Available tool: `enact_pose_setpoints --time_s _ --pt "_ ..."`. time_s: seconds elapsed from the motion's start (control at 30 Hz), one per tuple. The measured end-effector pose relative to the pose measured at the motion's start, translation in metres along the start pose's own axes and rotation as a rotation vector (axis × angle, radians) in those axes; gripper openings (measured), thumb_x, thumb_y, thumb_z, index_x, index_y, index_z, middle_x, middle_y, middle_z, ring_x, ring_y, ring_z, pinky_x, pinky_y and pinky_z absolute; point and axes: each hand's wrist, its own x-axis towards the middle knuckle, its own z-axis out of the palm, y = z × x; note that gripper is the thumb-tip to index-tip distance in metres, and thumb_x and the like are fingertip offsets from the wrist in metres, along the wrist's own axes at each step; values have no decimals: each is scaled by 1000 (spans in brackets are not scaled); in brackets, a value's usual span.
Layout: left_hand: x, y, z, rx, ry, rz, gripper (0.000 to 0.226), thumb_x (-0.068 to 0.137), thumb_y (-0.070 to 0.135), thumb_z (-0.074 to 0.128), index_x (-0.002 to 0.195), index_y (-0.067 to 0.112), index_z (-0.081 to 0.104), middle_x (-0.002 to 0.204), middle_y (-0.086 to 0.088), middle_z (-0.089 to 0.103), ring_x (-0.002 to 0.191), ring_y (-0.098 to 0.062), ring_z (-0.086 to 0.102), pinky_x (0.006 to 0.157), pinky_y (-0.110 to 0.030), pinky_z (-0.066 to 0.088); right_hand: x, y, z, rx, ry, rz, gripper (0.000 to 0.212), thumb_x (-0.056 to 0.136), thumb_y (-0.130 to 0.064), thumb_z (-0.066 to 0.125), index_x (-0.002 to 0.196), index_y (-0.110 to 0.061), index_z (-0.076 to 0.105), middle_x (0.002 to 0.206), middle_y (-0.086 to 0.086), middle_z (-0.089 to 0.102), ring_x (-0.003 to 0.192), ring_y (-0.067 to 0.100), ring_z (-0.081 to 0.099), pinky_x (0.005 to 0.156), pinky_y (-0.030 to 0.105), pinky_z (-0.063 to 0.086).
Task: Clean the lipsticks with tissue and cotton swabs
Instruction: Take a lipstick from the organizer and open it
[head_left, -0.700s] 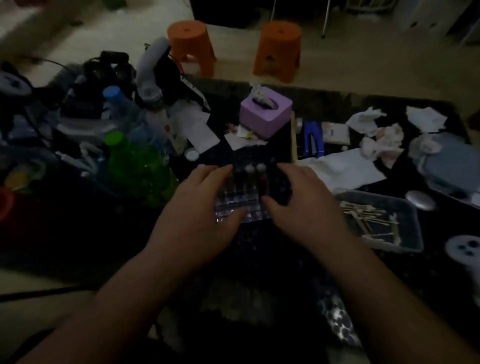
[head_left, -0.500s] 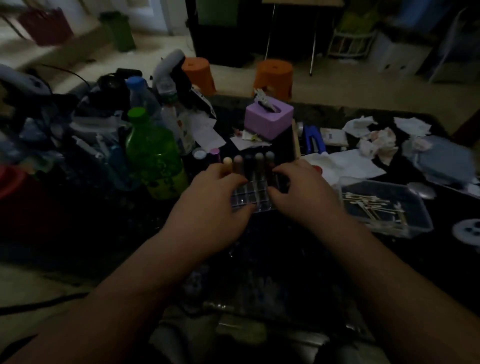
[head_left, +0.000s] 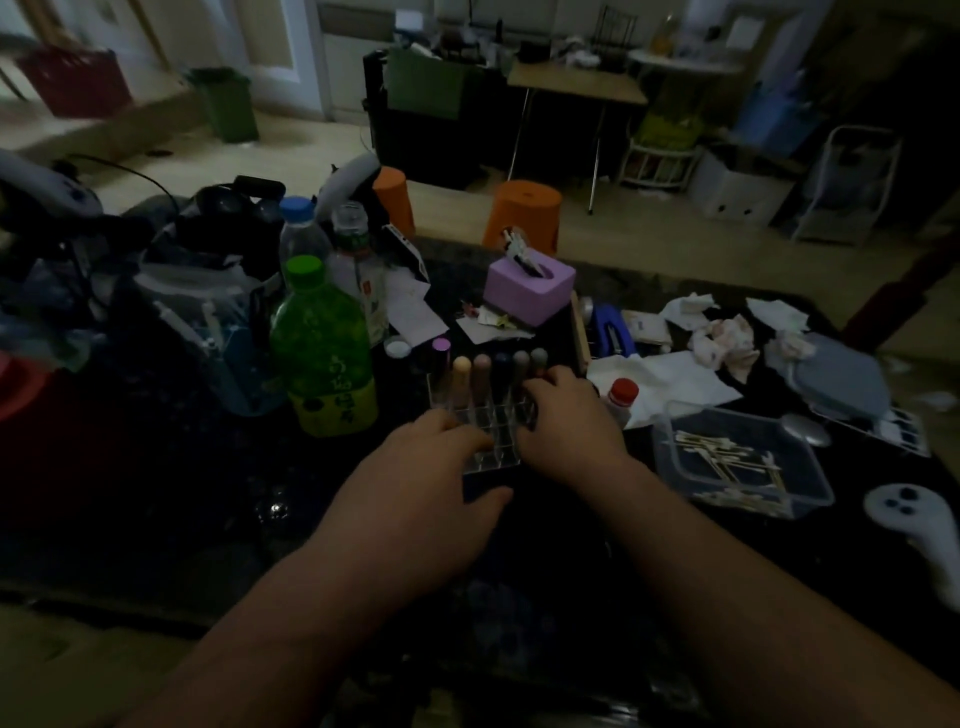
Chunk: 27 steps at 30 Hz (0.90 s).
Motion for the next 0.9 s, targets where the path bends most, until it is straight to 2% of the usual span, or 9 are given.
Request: enact_pose_setpoints --time_s 0.17,0.27,0.37,0.47,0.57,0.67,0.77,0.83,0.9 --pt "19 0 -3 -12 -5 -41 29 88 51 64 114 38 64 107 15 55 91 -5 56 82 -30 53 6 6 3 39 117 -15 29 84 -31 58 112 -24 65 117 2 52 110 21 50 87 41 51" --pt "25 -1 -5 10 -18 -66 34 89 51 64 119 36 64 108 14 58 92 -8 57 84 -32 53 2 7 -8 140 322 -92 31 89 -21 61 119 -20 66 118 3 55 109 18 52 89 32 48" --pt "29 2 -9 -35 17 -80 40 89 49 65 125 32 63 116 12 63 91 -6 57 83 -28 52 -11 6 -30 370 481 -109 20 93 -18 62 112 -19 67 109 3 58 94 10 58 80 22 47" --pt "28 9 -8 -176 83 -82 46 88 46 69 131 32 60 117 14 65 91 -3 60 80 -23 49 -43 -4 -59 797 337 25 11 96 -11 60 99 -21 63 95 -1 71 76 -4 65 67 10 49" --pt "23 24 -4 -379 51 -83 52 85 39 75 134 35 55 110 19 63 81 -1 64 72 -19 54 -80 -6 -77 951 153 86 15 94 -8 61 99 -21 66 90 -6 69 75 -5 65 62 9 49" --pt "12 39 -2 -522 -40 -51 43 84 30 78 123 37 62 95 18 69 75 0 67 66 -15 56 -107 1 -85 1002 12 91 37 90 -9 66 114 -36 61 99 0 67 90 11 68 71 23 55" --pt "-1 52 2 -526 -6 -6 40 82 21 80 118 33 65 87 14 72 72 -9 70 71 -28 61 -124 4 -83 1274 -48 214 53 89 -7 68 131 -31 45 101 7 72 92 19 73 79 38 60" --pt "-7 63 5 -634 -11 -49 57 81 13 80 130 28 56 86 3 73 70 -14 72 67 -29 61 -135 2 -81 1413 -48 330 40 89 -11 70 125 -17 53 100 8 74 91 21 74 82 40 60" --pt "-14 73 4 -754 -75 -115 71 79 6 81 135 32 45 84 -3 73 69 -20 74 64 -29 60 -147 2 -81 1482 -72 375 23 89 -13 70 111 -8 66 98 11 75 91 26 73 79 38 59"
